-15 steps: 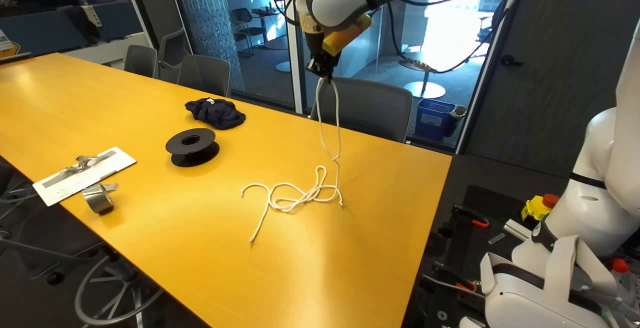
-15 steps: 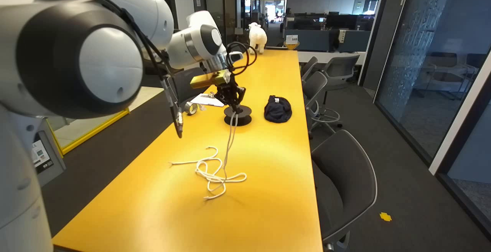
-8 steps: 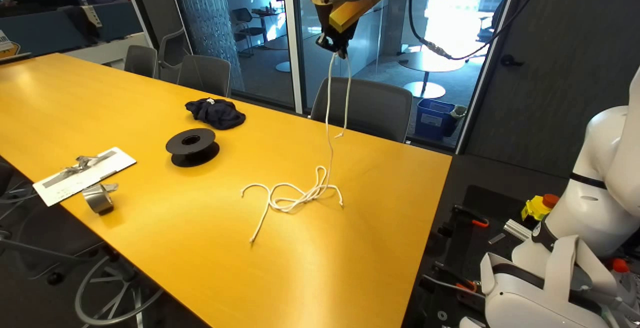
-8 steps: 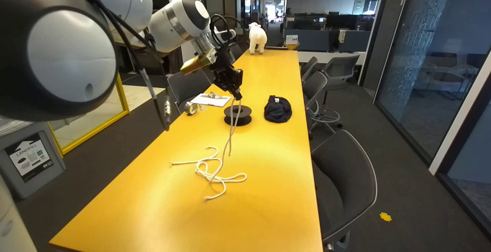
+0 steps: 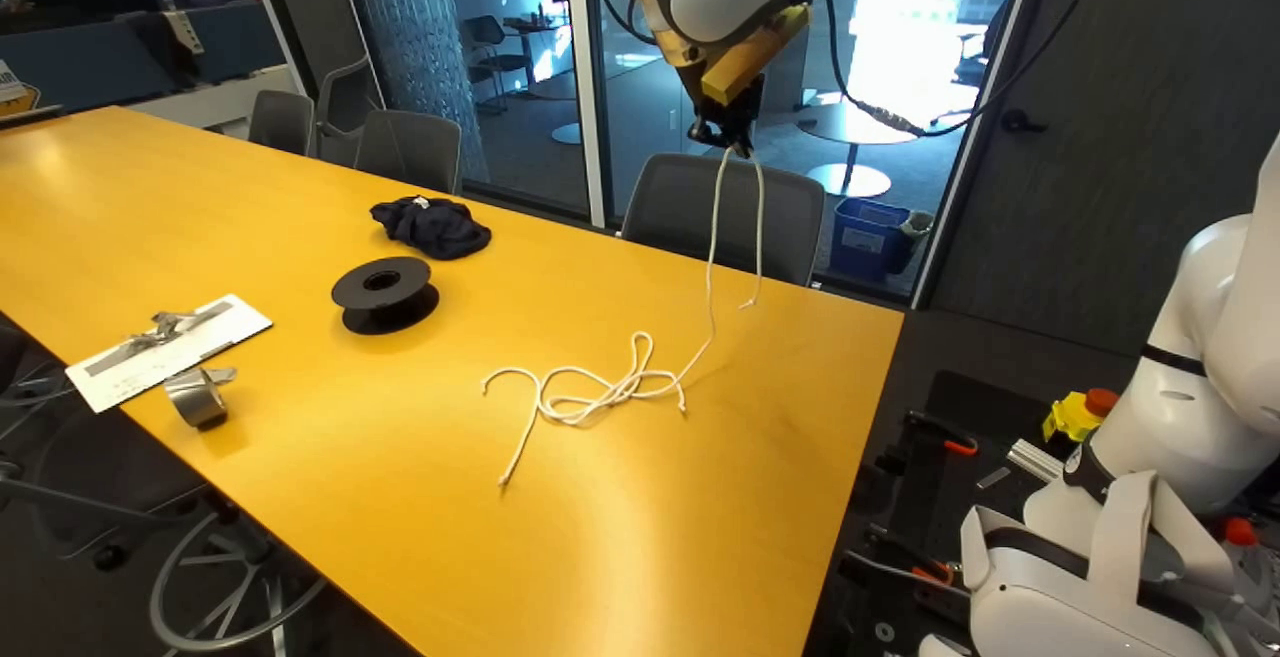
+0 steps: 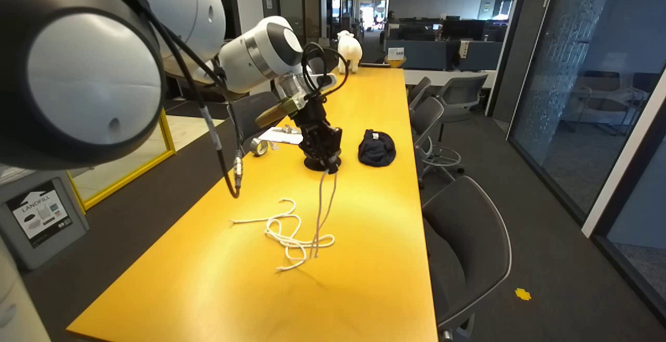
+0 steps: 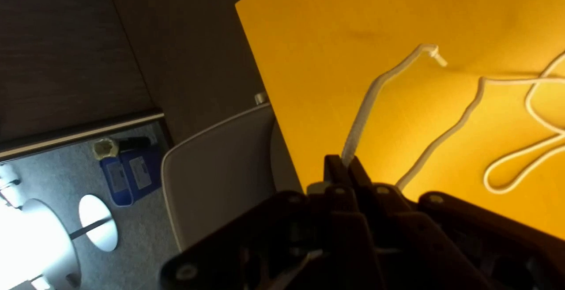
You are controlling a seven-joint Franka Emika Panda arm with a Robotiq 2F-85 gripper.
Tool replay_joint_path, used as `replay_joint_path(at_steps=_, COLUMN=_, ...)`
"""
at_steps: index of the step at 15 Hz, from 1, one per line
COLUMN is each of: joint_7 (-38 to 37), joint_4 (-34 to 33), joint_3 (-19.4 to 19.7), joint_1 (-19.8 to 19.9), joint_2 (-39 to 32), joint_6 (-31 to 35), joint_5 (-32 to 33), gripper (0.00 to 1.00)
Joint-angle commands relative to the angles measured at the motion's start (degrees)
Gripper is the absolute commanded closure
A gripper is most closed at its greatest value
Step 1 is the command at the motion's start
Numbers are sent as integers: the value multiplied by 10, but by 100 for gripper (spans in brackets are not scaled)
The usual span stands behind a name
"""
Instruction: Separate the two white ropes
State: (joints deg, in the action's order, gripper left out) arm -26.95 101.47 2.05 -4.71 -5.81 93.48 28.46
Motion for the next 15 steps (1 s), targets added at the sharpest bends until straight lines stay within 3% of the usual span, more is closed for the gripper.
replay_joint_path(at_steps=1, joint_7=75, joint_4=57, joint_3=-6, joint_1=23, joint_2=33, joint_6=32, joint_5=-57, gripper=98)
replay_joint_path(at_steps=10, joint_7=214, joint_4=174, joint_3=8, joint_1=61, joint_2=52, joint_6=101, joint_5=-169, gripper=98)
replay_joint_path(at_steps=15, joint_7=227, joint_4=233, joint_3=29, joint_1=91, joint_2=40, joint_6=169, joint_5=-169, gripper=98)
